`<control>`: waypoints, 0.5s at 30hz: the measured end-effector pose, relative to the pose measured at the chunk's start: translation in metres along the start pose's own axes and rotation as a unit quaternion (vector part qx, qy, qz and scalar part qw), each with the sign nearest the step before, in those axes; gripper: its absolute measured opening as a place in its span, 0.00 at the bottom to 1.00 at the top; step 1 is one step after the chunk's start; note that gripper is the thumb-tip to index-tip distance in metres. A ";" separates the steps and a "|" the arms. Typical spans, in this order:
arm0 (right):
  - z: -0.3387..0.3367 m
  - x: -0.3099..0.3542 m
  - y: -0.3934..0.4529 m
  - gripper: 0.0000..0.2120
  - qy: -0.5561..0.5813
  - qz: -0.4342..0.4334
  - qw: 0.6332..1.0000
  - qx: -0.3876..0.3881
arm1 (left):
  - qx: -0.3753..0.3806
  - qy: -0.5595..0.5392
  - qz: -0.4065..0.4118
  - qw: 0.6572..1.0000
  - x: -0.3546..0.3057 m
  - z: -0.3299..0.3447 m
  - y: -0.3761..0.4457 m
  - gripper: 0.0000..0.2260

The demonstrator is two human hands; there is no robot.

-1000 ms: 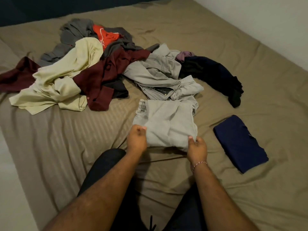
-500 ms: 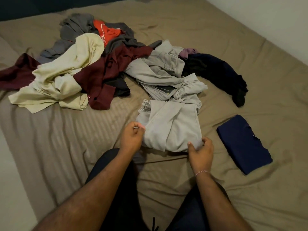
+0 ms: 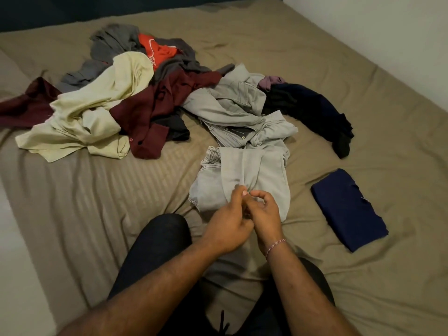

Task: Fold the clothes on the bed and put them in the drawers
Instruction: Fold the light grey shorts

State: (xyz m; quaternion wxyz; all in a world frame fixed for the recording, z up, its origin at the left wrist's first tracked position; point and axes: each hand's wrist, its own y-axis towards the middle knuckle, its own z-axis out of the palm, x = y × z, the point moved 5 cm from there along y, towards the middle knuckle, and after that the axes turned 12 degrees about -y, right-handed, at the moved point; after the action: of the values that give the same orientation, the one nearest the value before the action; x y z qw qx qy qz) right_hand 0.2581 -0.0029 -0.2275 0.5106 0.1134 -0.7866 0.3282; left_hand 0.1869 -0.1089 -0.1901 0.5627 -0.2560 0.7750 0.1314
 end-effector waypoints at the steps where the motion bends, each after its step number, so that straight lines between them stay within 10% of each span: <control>1: -0.002 0.000 0.000 0.19 -0.008 0.006 1.000 0.000 | 0.026 -0.043 -0.006 0.999 0.002 0.003 0.000 0.34; 4: -0.009 -0.001 0.003 0.10 -0.123 0.017 0.992 -0.032 | 0.057 -0.241 -0.031 0.968 0.017 0.006 0.005 0.22; 7: -0.014 -0.002 0.007 0.06 -0.195 0.016 0.977 -0.084 | -0.195 -0.333 -0.188 0.903 0.065 -0.015 0.025 0.10; 12: 0.015 -0.018 -0.005 0.08 0.151 0.121 0.981 -0.006 | -0.153 -0.088 -0.254 0.951 0.086 -0.013 0.041 0.12; 15: 0.016 -0.026 -0.006 0.10 0.298 0.164 0.940 -0.003 | -0.245 -0.168 -0.241 0.924 0.089 -0.017 0.045 0.05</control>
State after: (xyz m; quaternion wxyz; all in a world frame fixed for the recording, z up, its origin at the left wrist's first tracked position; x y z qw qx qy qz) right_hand 0.2614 -0.0215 -0.2522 0.6607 -0.1216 -0.6072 0.4244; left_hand 0.1276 -0.1018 -0.2717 0.6191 -0.5392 0.5276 0.2182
